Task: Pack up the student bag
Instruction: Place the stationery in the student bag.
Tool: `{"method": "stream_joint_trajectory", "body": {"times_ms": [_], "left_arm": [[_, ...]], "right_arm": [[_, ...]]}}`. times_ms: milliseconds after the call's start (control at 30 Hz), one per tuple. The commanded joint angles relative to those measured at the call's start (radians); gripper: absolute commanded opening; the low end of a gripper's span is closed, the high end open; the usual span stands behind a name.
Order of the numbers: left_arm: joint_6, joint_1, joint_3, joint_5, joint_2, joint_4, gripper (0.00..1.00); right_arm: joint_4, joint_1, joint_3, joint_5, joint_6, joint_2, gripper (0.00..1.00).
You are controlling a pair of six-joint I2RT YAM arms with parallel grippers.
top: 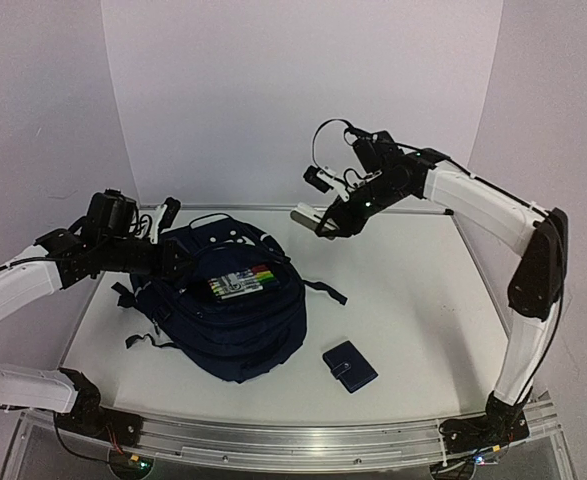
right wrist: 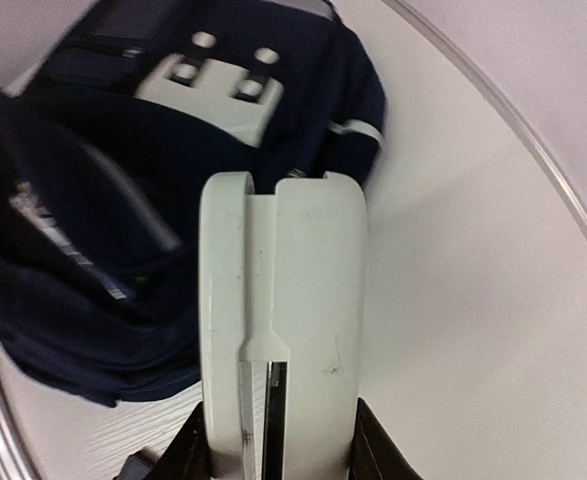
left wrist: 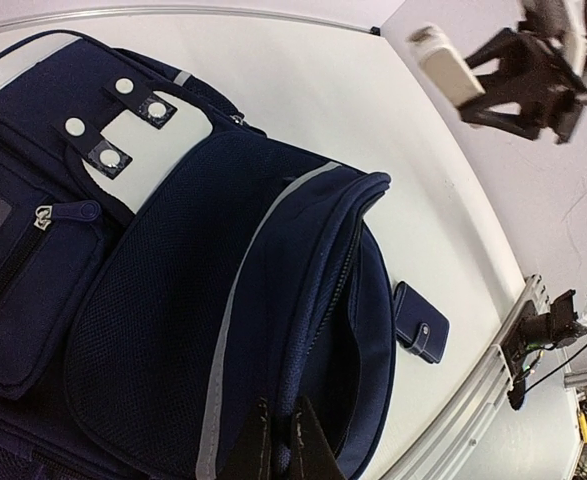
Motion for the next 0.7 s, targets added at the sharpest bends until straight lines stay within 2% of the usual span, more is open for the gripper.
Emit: {"method": "stream_joint_trajectory", "body": {"times_ms": [0, 167, 300, 667], "left_arm": [[-0.029, 0.019, 0.014, -0.002, -0.004, 0.074, 0.00], [-0.039, 0.020, 0.004, 0.002, -0.014, 0.083, 0.00], [-0.043, 0.020, 0.002, 0.003, -0.020, 0.081, 0.00], [-0.050, 0.022, -0.022, 0.009, -0.044, 0.088, 0.00]], "right_arm": [[-0.076, 0.124, -0.025, -0.119, -0.156, -0.081, 0.32], [-0.092, 0.243, 0.004, -0.094, -0.208, -0.042, 0.32], [-0.097, 0.302, 0.093, -0.074, -0.197, 0.059, 0.32], [-0.095, 0.351, 0.454, 0.051, -0.135, 0.387, 0.37]]}}
